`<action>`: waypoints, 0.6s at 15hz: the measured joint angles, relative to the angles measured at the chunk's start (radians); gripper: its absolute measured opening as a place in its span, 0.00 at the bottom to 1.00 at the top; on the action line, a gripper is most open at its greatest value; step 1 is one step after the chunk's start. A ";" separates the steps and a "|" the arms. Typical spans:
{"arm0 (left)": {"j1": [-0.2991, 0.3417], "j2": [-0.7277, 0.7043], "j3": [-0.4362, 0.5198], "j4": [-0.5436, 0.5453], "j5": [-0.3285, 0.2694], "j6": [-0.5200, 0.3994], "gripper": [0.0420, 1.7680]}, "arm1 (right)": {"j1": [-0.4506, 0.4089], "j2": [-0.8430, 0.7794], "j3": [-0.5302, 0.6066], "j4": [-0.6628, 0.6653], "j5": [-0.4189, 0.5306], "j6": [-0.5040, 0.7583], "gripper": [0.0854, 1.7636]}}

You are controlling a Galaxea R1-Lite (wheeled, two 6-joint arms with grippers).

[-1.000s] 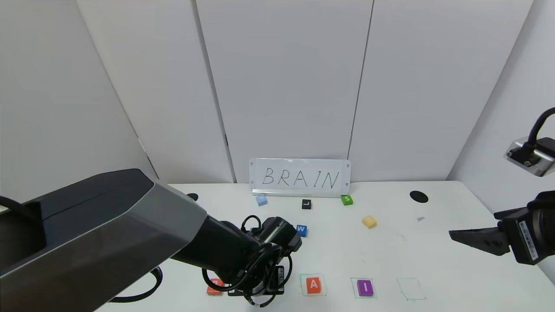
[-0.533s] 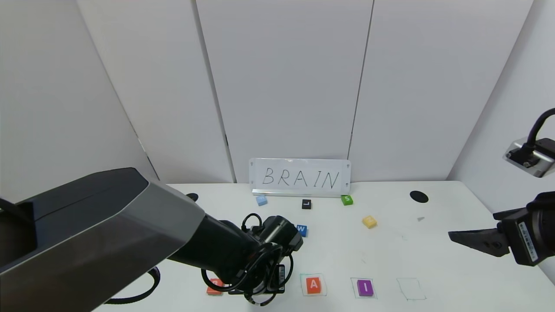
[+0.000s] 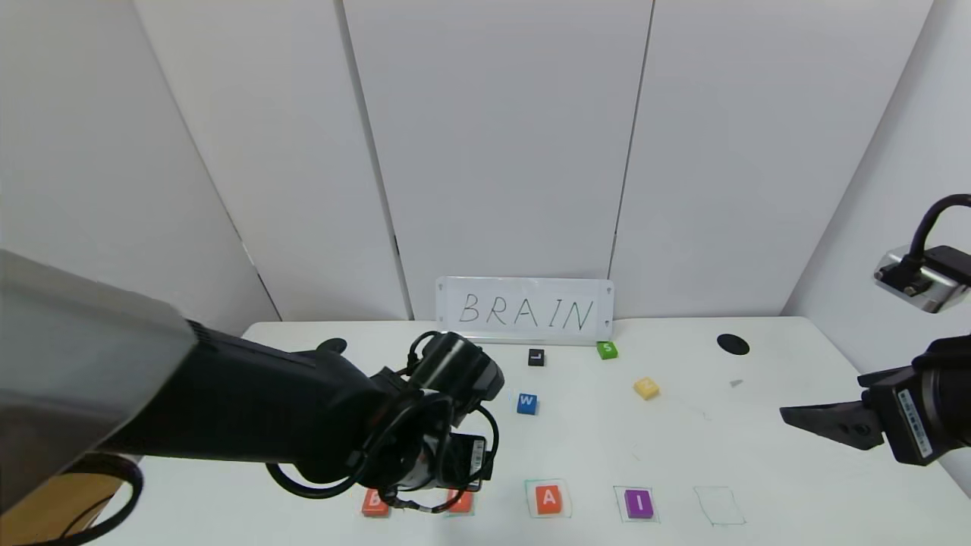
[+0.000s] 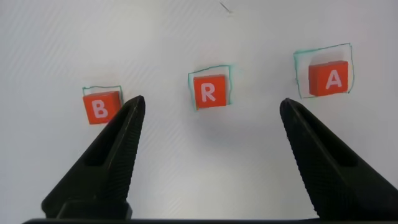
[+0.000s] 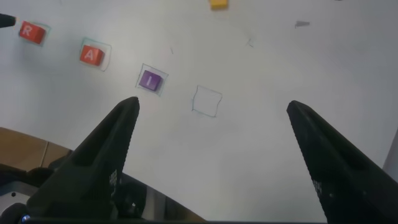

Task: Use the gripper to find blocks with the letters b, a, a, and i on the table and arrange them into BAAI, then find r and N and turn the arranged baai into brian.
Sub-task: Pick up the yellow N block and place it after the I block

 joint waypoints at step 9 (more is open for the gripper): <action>0.112 -0.256 -0.051 0.184 -0.142 0.238 0.94 | -0.003 0.036 0.010 -0.001 0.008 0.002 0.97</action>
